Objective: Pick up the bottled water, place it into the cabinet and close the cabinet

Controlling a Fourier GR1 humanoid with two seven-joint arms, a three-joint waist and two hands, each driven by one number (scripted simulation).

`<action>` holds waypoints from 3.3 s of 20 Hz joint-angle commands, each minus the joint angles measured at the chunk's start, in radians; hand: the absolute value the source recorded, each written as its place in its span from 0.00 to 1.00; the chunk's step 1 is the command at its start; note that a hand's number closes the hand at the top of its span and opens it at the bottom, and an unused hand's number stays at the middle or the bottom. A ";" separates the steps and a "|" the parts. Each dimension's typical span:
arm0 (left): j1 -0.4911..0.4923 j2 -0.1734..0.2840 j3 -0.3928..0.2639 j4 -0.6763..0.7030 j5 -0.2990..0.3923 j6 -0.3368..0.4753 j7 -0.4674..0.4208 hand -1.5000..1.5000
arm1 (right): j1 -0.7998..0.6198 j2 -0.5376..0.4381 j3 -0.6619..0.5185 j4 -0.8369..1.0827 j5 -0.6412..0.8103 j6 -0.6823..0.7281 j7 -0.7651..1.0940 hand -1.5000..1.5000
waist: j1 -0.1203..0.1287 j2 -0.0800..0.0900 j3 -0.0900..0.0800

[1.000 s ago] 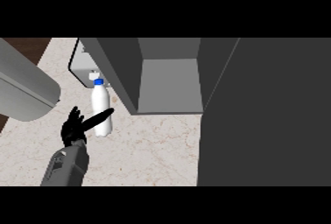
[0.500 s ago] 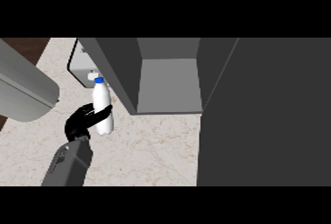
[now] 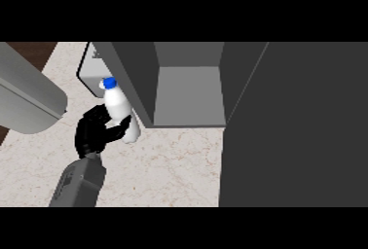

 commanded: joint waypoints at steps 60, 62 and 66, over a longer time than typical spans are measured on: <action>-0.570 -0.004 -0.647 0.143 0.239 0.604 -0.080 1.00 | -0.110 -0.018 -0.169 -0.082 -0.229 0.037 0.167 0.00 | -0.033 0.015 0.007; -0.594 -0.004 -0.610 0.179 0.246 0.579 -0.087 1.00 | -0.141 -0.025 -0.157 -0.066 -0.250 0.027 0.188 0.00 | -0.023 0.017 0.007; -0.647 -0.004 -0.615 0.263 0.308 0.586 -0.159 1.00 | -0.183 -0.023 -0.140 -0.062 -0.227 0.011 0.213 0.00 | -0.034 0.020 0.007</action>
